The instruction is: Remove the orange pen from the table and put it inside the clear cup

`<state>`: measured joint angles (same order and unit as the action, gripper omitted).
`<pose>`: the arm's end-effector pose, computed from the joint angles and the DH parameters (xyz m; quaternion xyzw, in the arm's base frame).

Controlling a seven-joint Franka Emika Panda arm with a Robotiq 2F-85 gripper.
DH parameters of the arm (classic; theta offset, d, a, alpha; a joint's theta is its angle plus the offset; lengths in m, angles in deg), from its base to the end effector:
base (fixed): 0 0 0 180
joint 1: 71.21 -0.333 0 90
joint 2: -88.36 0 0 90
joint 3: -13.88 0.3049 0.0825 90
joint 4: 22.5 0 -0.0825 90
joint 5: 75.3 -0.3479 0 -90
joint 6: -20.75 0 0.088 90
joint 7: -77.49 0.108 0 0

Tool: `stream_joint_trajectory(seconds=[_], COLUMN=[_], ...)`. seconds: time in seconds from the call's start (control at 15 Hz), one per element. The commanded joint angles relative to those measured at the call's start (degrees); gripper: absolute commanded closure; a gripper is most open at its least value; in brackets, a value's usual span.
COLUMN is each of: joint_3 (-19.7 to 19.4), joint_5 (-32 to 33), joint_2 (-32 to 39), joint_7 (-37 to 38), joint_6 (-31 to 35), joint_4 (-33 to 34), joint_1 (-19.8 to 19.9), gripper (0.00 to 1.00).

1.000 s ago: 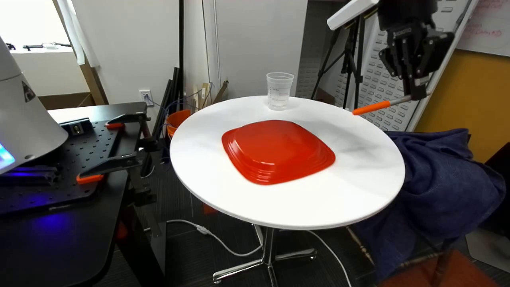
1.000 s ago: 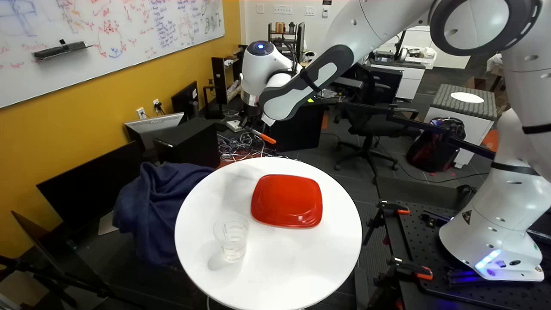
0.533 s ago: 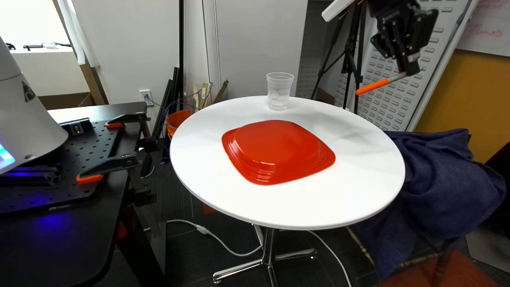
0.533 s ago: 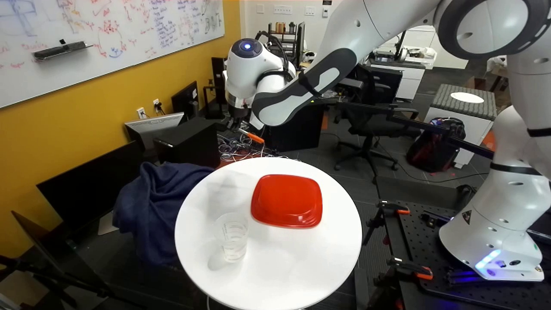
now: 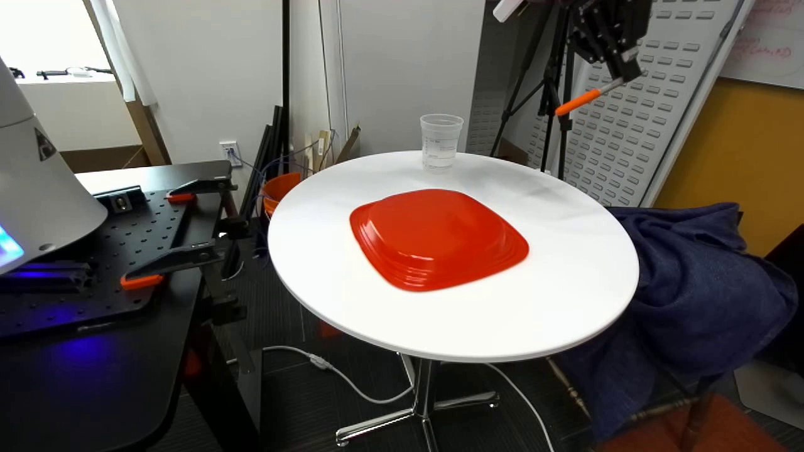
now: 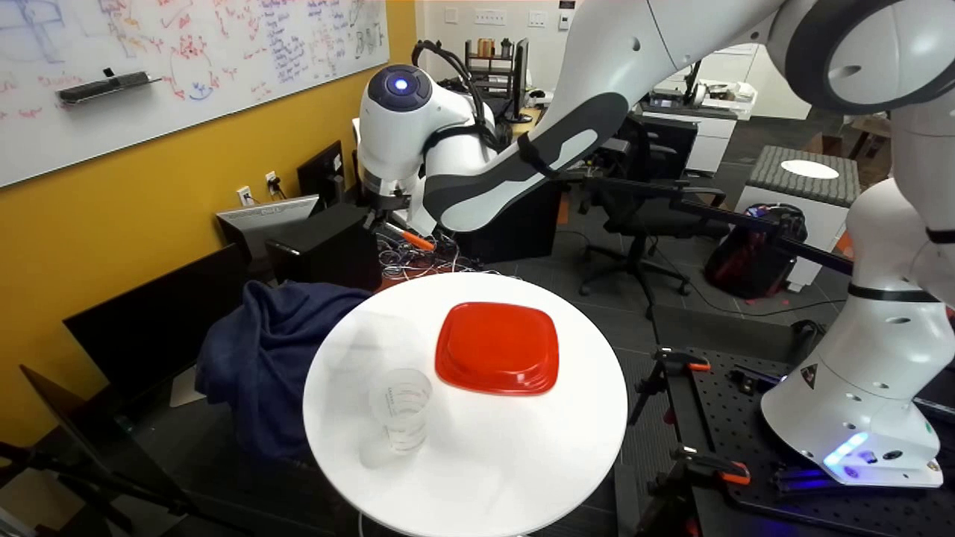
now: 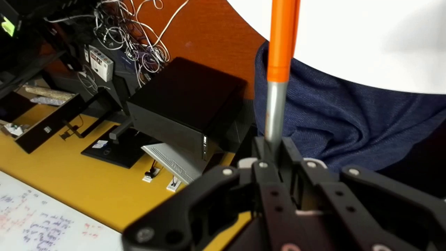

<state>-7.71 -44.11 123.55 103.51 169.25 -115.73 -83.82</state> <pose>0.6834 -0.0541 0.3309 0.9450 -0.0400 0.2097 0.2478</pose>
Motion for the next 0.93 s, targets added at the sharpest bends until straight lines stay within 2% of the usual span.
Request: stream_joint_trajectory(seconds=[0.0,0.33,0.53,0.6,0.67,0.73,0.87], joint_3=[-0.6,1.1,2.7,3.4,4.7,5.2,5.6], joint_5=[3.7,6.8,8.7,8.8,8.5,8.5,8.4], joint_2=[0.2,0.7,0.9,0.2,-0.1,0.0,0.0], joint_7=[4.6,8.8,10.5,9.7,9.1,9.0,9.0], joint_6=[-4.0,-8.0,-10.3,-12.8,-9.6,-10.2,-10.2], joint_4=[2.8,5.3,6.1,5.5,4.6,4.6,4.6], joint_1=[-3.8,-6.5,-6.8,-6.7,-5.1,-5.0,-4.7], gripper=[0.97,0.97,0.97,0.97,0.97,0.87,0.87])
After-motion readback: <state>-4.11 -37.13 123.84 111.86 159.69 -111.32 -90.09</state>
